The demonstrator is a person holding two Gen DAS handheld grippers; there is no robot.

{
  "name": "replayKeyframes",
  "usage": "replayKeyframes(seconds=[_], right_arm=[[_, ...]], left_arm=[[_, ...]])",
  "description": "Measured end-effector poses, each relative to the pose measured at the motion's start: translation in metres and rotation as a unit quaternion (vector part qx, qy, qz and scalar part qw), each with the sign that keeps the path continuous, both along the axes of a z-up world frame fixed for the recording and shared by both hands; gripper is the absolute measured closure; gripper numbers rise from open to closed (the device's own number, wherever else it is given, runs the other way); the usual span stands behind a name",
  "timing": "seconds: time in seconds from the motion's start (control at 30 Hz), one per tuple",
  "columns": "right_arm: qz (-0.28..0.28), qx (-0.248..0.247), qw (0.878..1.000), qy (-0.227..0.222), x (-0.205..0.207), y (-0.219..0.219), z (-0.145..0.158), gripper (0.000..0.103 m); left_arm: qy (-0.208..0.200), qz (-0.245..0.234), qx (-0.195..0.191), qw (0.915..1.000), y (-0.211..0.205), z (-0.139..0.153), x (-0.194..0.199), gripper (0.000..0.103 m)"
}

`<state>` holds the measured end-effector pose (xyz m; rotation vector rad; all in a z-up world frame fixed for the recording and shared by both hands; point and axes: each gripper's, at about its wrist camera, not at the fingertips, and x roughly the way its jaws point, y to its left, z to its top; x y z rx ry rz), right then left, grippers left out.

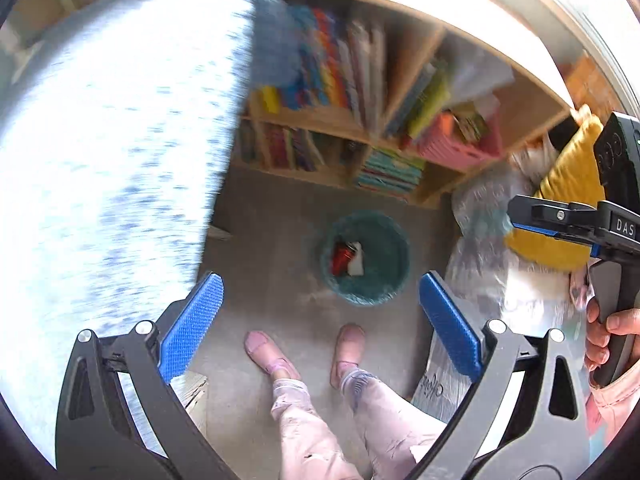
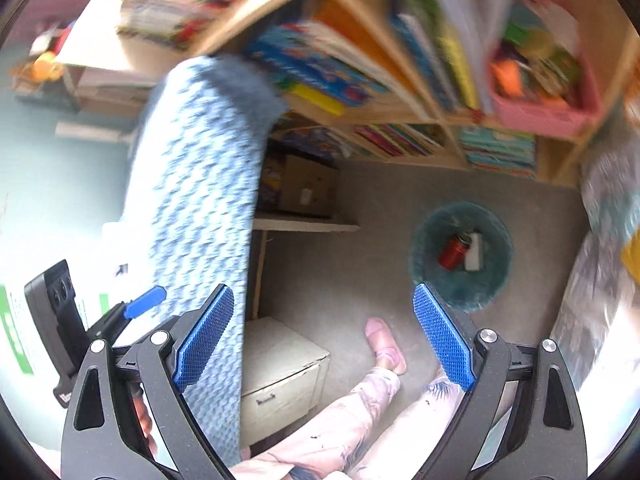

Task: Collect trash
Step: 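Swing both tools back over the blanket toward the remaining trash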

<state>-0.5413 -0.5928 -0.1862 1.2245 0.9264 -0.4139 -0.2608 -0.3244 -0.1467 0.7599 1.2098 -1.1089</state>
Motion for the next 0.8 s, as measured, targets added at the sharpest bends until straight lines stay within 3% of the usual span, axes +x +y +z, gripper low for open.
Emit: replayKeyframes(seconds=[0.17,0.33,0.63,0.8], right_arm=[[0.057,-0.027,0.997,-0.033,0.057,0.006,0.04,0.012],[0.117,-0.045,0.99,-0.059,0.119,0.022,0.071,0.012],[0.206,-0.062,0.972,-0.093,0.216,0.063,0.109,0.012],[0.233,-0.064,0.965,-0.103,0.258,0.083,0.12,0.012]], left_arm=[[-0.017,0.06,-0.022,0.9978,0.034,0.034,0.044,0.007],[-0.014,0.133,-0.043,0.9901,0.077,0.059,0.087,0.007],[-0.04,0.25,-0.061,0.9654,0.157,0.085,0.166,0.007],[-0.041,0.312,-0.063,0.9471,0.196,0.091,0.207,0.007]])
